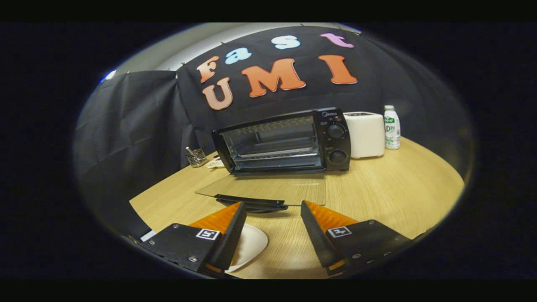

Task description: Open the toaster oven, put the food inside, and close the toaster oven door.

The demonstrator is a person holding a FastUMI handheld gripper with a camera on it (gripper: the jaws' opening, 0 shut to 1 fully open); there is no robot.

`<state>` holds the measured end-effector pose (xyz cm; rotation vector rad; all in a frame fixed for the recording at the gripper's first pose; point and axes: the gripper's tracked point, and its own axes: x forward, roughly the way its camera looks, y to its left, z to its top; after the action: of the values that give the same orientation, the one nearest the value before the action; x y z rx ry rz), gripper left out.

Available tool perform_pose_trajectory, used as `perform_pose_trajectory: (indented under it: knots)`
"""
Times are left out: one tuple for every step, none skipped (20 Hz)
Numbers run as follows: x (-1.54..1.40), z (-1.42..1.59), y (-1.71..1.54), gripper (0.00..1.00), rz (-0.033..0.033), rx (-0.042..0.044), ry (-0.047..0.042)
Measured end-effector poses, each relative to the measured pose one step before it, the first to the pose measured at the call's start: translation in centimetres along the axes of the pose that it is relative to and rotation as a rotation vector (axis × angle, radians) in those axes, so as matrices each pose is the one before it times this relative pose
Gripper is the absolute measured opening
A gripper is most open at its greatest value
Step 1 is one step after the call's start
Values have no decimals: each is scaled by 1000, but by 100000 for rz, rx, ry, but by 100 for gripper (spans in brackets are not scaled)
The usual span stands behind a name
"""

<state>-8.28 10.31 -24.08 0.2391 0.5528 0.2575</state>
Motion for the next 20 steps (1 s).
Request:
perform_pose_trajectory:
  knots:
    - [-164,372,153,81,-1062,-3055,-1693]
    - [-92,349,190,83,-866,-1931,-1260]
    - [-70,233,267,86,-575,-701,-767]
    - [-66,44,494,87,746,76,70]
    - [-136,-42,505,87,978,481,547]
    - [-72,-77,386,87,892,514,360]
    - [2,-141,268,87,274,284,467]
    - [-10,-165,100,87,18,-68,501]
    - [-17,-238,213,87,214,-269,853]
    - [-105,-332,215,87,121,-359,1145]
    - [-135,-298,402,87,530,-690,1156]
    - [-247,-263,367,87,233,-512,1110]
    - [-295,-178,459,88,813,-558,884]
    - [-219,-430,455,88,438,-652,1624]
    - [-245,-460,601,89,927,-1079,1505]
    - [-178,-366,678,90,1050,-1324,1311]
    - [-160,-638,603,91,1092,-1548,1876]
    - [-138,-603,730,93,1330,-1671,1850]
    - [-78,-671,612,95,1028,-1370,1972]
    - [-24,-579,627,96,1256,-1168,1924]
